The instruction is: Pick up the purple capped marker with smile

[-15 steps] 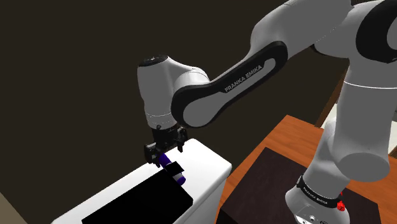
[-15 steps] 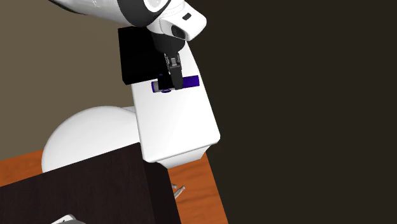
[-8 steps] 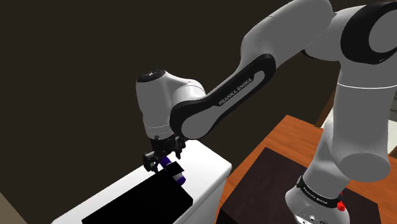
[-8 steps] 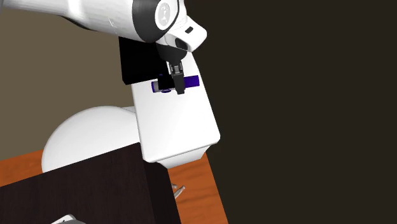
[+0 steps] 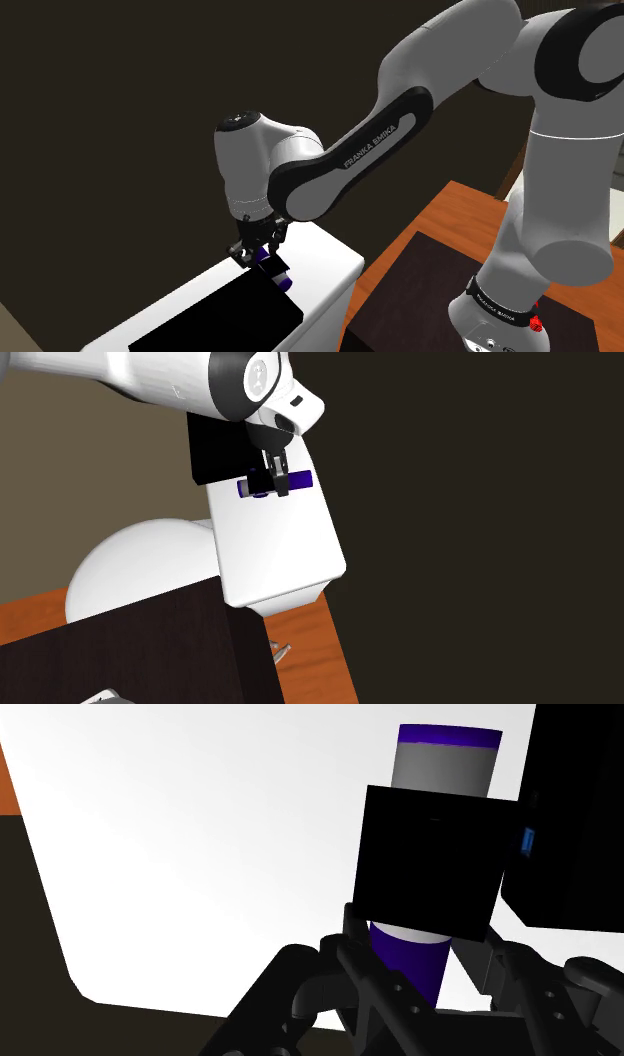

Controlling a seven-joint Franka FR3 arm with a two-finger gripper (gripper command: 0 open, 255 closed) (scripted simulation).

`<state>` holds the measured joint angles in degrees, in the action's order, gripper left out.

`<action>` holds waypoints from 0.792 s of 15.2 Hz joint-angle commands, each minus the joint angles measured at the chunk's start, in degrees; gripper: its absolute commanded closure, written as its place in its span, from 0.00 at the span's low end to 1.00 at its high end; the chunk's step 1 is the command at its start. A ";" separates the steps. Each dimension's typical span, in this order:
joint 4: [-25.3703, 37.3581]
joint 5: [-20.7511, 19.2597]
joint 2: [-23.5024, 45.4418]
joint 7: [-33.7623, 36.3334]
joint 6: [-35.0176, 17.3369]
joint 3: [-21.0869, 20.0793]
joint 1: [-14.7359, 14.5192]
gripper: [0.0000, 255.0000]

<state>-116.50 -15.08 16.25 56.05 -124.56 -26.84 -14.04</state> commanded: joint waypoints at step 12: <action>2.12 2.84 -3.91 -2.33 5.61 -0.89 0.73 1.00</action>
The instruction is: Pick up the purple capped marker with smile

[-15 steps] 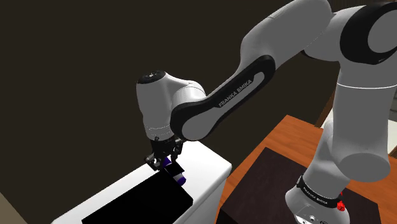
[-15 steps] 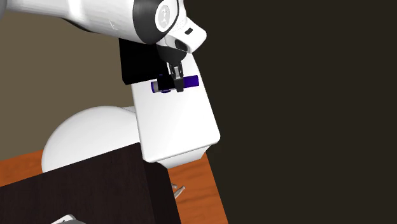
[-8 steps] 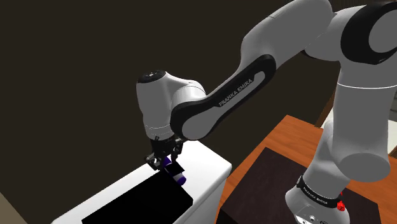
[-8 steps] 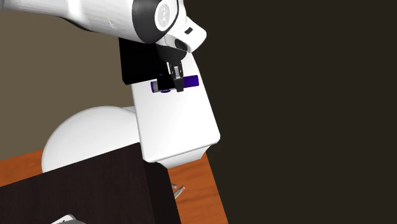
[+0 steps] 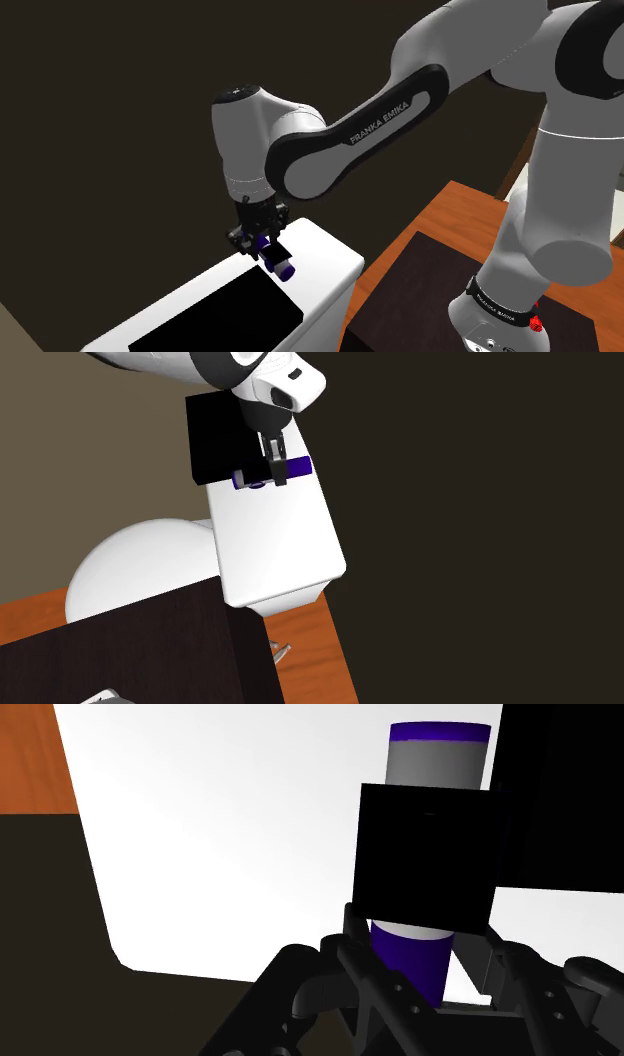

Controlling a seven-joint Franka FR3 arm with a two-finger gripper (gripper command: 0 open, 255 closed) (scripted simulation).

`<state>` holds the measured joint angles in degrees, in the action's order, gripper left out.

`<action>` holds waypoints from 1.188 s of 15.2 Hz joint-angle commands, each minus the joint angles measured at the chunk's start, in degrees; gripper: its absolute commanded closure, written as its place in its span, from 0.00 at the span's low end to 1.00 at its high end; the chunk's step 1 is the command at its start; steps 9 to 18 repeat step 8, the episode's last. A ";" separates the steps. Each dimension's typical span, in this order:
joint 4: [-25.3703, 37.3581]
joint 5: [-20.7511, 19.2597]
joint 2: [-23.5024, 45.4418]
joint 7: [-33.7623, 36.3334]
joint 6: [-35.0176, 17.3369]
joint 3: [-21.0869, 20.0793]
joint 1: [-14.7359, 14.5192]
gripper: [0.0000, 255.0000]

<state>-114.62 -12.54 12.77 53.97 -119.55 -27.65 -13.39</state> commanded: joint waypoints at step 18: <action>2.43 1.86 -2.73 -1.57 4.70 -0.45 0.38 1.00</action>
